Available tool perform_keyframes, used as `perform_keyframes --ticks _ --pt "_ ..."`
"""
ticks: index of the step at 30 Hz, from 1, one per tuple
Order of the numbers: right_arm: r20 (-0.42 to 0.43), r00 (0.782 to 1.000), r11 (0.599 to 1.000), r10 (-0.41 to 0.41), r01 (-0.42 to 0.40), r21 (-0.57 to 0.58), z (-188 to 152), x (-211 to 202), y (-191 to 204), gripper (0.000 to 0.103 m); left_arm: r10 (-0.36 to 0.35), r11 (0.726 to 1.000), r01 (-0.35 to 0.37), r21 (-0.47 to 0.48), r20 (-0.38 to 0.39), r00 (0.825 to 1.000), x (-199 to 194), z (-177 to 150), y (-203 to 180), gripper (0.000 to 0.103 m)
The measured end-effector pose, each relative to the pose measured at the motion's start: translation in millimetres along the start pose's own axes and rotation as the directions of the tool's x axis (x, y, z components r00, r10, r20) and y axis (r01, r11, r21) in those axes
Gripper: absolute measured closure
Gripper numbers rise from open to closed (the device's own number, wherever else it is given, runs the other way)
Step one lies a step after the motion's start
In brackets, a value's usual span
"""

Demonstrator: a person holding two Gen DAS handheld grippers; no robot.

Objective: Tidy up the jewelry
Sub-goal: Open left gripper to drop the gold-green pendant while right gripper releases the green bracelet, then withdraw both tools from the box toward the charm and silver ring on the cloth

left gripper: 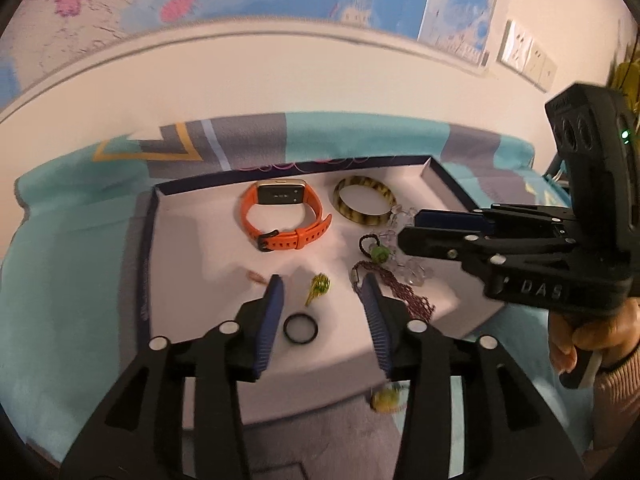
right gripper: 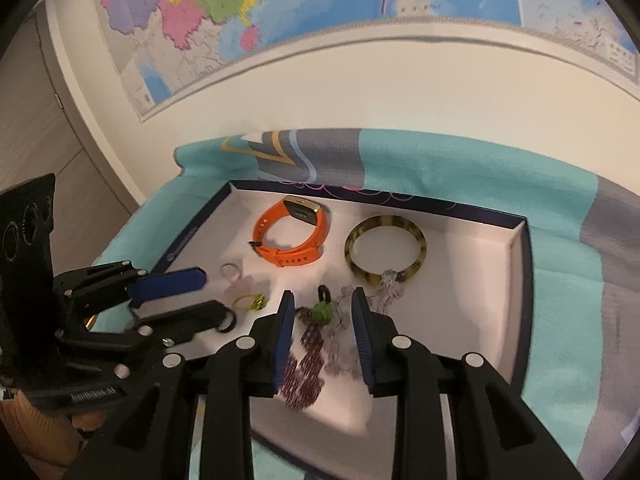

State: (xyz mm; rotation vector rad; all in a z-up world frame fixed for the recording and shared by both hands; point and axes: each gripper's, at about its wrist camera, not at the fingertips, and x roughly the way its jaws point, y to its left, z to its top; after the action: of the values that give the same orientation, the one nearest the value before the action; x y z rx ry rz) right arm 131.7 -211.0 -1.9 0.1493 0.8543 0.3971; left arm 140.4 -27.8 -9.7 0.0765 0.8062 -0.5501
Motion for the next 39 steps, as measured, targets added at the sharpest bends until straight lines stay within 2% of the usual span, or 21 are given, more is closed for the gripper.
perform_keyframes --ticks 3,6,11,18,20,27,36,39 --pt "0.018 1.000 1.000 0.009 -0.009 -0.017 -8.2 -16.3 3.6 0.075 -0.029 1.000 0.029 -0.008 0.019 0.999 -16.7 -11.2 4.2 0.062" --pt "0.034 0.999 0.999 0.025 -0.024 -0.030 -20.6 -35.0 6.7 0.069 -0.047 0.999 0.047 -0.002 0.033 0.998 -29.6 -24.2 5.8 0.059" --pt "0.029 0.999 0.999 0.034 -0.033 -0.040 -49.1 -56.4 8.8 0.064 -0.066 0.997 0.065 0.033 0.021 0.998 -41.2 -50.0 -6.5 0.056" --pt "-0.037 0.999 1.000 -0.005 0.005 -0.013 -83.3 -51.9 5.0 0.063 -0.066 0.997 0.068 0.048 -0.037 0.997 -25.9 -68.9 -21.6 0.054" --pt "-0.053 0.998 0.999 -0.028 0.028 -0.017 -88.9 -47.6 6.2 0.062 -0.053 0.997 0.055 0.058 -0.045 0.998 -21.9 -70.3 -25.6 0.050" --pt "-0.080 0.994 0.996 -0.081 0.077 -0.053 -96.6 -34.7 14.5 0.063 -0.027 0.997 0.032 0.068 -0.074 0.997 -6.8 -68.0 -33.3 0.049" --pt "-0.073 0.985 0.983 -0.153 0.145 -0.113 -98.2 -28.8 25.7 0.063 -0.006 0.997 0.013 0.070 -0.091 0.996 2.0 -64.0 -37.5 0.055" --pt "-0.070 0.982 0.978 -0.173 0.164 -0.128 -99.0 -28.2 27.7 0.067 0.005 0.997 0.003 0.076 -0.098 0.995 3.3 -64.2 -38.8 0.069"
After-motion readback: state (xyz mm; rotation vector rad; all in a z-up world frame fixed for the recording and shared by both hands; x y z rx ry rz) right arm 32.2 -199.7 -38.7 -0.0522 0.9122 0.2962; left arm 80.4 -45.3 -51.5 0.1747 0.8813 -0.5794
